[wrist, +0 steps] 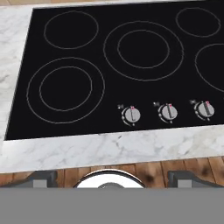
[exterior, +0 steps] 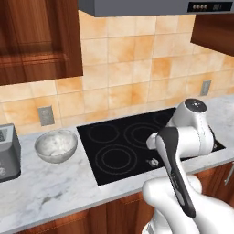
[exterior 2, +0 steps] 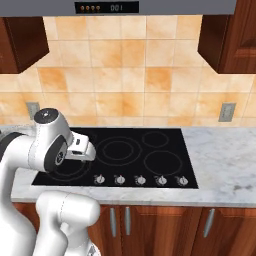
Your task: Pick the cup and bowl from the counter and place them on the counter next to the sink.
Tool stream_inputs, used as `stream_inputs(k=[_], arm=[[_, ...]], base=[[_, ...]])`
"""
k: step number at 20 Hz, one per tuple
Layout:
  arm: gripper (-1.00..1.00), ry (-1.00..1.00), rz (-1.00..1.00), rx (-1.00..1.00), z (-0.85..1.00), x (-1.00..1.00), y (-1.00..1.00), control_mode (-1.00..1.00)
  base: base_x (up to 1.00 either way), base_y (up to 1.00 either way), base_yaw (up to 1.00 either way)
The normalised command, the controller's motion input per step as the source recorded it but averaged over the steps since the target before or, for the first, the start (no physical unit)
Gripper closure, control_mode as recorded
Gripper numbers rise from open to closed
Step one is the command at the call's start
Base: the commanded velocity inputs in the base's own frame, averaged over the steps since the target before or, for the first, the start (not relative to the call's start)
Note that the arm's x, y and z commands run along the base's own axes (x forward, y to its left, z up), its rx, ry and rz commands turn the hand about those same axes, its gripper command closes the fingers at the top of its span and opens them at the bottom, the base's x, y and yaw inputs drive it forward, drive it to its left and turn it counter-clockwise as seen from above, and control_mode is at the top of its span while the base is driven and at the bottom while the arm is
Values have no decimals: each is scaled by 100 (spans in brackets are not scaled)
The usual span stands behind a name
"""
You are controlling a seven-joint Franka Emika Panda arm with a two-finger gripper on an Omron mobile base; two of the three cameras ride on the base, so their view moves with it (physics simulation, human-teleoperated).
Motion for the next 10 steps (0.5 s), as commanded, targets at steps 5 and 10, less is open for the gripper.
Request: stream_inputs(k=[5,10], arm=[[-100,0,-2,0,-5,29,66,-100],[-100,-4,-6,10,0,40,69,-100]], base=[[0,0,0],[0,0,0]])
